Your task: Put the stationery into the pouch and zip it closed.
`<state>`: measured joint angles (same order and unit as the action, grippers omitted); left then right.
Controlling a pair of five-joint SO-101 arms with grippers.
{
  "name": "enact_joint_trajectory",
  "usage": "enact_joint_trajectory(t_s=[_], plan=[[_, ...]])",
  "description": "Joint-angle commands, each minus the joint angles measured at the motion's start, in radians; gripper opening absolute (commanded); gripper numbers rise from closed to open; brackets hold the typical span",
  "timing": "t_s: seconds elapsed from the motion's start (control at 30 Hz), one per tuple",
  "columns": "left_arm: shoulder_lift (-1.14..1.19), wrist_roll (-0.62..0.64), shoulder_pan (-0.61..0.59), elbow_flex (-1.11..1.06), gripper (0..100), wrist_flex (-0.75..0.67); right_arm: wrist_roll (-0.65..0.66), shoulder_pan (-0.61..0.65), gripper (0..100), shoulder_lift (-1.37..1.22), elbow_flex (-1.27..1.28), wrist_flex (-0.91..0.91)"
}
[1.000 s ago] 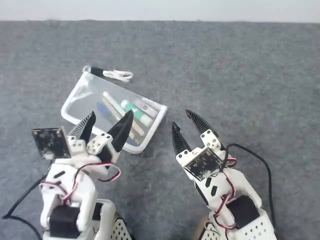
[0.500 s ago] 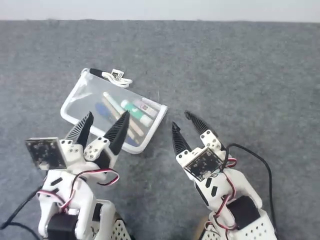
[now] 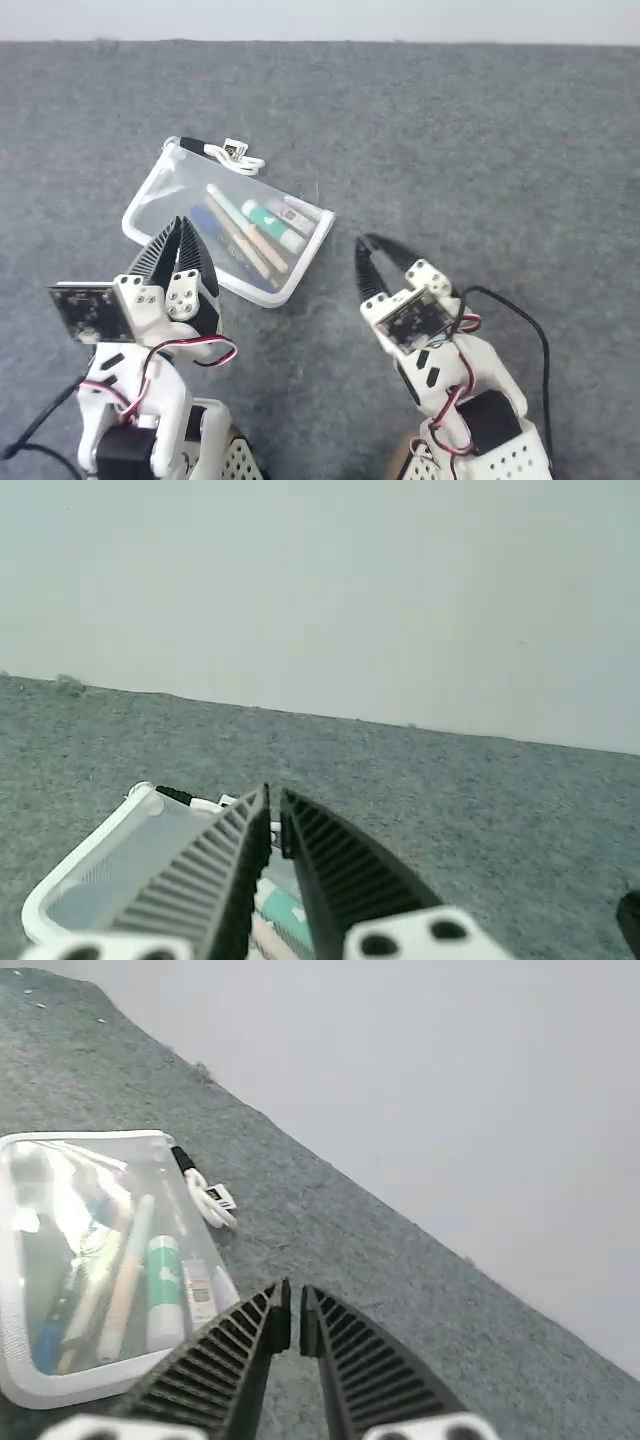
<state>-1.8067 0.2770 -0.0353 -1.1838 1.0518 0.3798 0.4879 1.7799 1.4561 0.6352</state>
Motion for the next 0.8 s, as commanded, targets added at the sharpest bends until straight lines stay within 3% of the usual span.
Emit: enact_joint_trajectory(t_s=[0.0, 0.13, 0.47, 0.77], plan=[[-0.018, -0.011, 0.006, 0.007, 1, -0.037, -0.012, -0.038, 0.6, 0.036, -0.046, -0.028], [-0.018, -0.011, 0.015, 0.001, 1, -0.035, -0.028, -0.045, 0.6, 0.036, -0.044, -0.022], [-0.018, -0.017, 0.058, -0.031, 1, -0.032, -0.247, -0.101, 0.9, 0.036, -0.020, -0.018], [-0.018, -0.017, 0.060, -0.065, 1, -0.035, -0.265, -0.119, 0.7, 0.036, 0.140, -0.024]])
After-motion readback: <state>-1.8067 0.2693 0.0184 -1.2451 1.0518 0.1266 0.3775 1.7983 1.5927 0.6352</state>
